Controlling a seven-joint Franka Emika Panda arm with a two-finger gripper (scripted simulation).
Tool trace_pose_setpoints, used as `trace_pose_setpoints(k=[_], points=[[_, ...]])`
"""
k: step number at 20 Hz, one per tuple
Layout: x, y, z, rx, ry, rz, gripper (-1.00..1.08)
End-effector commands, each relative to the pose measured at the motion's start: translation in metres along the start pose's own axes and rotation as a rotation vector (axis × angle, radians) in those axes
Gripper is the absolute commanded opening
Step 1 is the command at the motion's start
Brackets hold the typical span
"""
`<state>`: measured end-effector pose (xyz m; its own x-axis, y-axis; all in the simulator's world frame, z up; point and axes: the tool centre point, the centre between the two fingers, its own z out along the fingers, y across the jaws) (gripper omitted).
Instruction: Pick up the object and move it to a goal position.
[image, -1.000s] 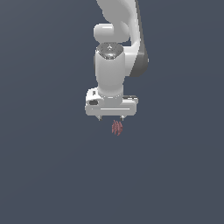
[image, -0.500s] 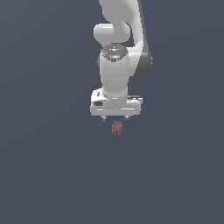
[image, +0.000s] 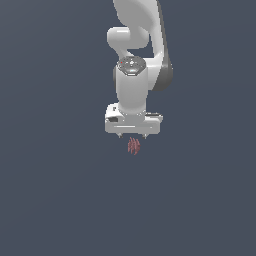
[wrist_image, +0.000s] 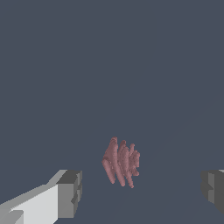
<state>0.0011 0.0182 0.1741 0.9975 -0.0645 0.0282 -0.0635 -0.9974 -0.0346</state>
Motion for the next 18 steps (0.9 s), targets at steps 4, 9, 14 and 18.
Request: trace_pose_setpoints(k=[4,9,14,18], points=[[-0.008,-0.002,0.020,-0.007,-0.007,0.082,1.00],[-0.019,-0.004,0.044,-0.017,-0.014,0.187,1.00],[-0.029,-0.005,0.064,-0.028,-0.018,0.276,1.00],[-0.035,-0.006,0.075,-0.034,-0.020,0.326,1.00]])
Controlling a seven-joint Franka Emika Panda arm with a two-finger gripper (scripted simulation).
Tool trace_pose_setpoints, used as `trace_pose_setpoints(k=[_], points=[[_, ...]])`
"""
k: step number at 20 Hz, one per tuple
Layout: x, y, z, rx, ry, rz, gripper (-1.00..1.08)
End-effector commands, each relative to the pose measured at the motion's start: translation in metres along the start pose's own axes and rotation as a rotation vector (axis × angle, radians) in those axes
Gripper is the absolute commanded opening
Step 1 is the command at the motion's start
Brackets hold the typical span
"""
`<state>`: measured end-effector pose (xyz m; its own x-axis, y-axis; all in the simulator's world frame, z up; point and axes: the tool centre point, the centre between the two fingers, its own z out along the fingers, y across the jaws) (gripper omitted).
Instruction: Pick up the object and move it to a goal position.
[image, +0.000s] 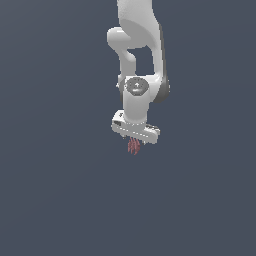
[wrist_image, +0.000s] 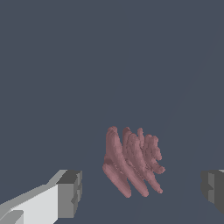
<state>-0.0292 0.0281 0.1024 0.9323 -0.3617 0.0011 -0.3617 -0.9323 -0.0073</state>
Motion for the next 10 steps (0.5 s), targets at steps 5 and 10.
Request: trace_pose_setpoints(k=[5,10], points=[[-0.0059,0.0013,0.0112,-0.007,-0.001,0.053,1.00],[-0.0063,0.0013,0.0122,-0.007,-0.001,0.055,1.00]])
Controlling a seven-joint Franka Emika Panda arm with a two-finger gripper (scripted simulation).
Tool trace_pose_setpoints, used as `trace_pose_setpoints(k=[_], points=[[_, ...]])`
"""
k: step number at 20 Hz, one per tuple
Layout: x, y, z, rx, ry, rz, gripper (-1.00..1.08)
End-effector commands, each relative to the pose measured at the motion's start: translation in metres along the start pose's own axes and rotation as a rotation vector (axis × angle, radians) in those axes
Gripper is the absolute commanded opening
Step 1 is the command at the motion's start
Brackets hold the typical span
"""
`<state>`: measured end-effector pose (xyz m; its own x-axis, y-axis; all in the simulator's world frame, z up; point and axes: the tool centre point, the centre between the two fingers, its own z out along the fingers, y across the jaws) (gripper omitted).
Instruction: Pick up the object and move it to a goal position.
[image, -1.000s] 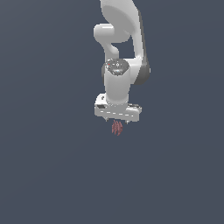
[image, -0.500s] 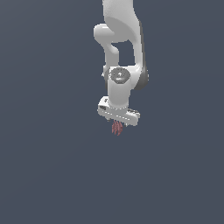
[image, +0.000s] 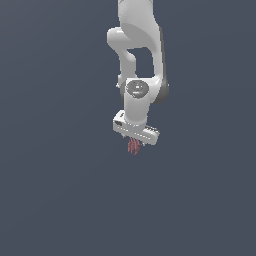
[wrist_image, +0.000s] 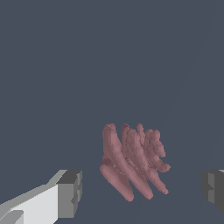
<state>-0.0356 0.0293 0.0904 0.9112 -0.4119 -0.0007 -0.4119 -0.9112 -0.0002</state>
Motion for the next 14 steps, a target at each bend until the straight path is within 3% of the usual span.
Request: trace_pose_setpoints(k=[1,14], points=[[0.000,0.000,0.001,0.000,0.000,0.000,1.00],[-0.001,0.001,0.048,0.000,0.001,0.004,1.00]])
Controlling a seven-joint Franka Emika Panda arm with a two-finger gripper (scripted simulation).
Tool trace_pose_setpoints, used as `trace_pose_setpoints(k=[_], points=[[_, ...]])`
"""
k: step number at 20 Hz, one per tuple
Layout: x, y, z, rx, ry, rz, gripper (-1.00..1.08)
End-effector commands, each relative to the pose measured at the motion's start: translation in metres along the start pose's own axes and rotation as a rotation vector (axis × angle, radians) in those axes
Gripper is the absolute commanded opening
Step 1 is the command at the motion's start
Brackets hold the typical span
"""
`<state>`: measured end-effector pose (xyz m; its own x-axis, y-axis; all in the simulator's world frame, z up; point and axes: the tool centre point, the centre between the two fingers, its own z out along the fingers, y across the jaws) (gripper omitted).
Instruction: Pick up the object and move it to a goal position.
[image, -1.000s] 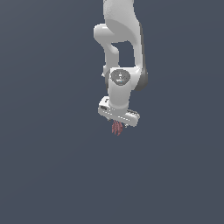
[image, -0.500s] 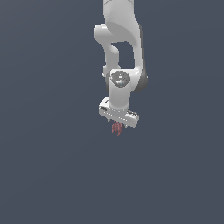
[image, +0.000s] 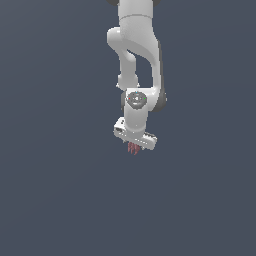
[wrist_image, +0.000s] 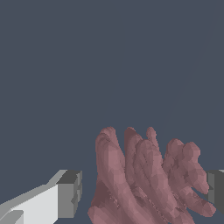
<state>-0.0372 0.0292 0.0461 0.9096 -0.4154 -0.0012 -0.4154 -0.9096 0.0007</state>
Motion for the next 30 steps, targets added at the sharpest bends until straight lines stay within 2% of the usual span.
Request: trace_pose_setpoints(k=[1,3,4,19,24,30], points=[[0.001,0.000,0.005,0.001,0.001,0.001,1.00],[0.001,-0.001,0.006,0.001,0.001,0.001,1.00],[0.001,-0.001,0.006,0.001,0.001,0.001,-1.00],[0.003,-0.007,0.003,0.001,0.002,0.000,-1.00],[0.009,-0.025,-0.005,0.001,0.002,0.000,-1.00],[0.021,-0.058,-0.018,0.001,0.002,0.000,-1.00]])
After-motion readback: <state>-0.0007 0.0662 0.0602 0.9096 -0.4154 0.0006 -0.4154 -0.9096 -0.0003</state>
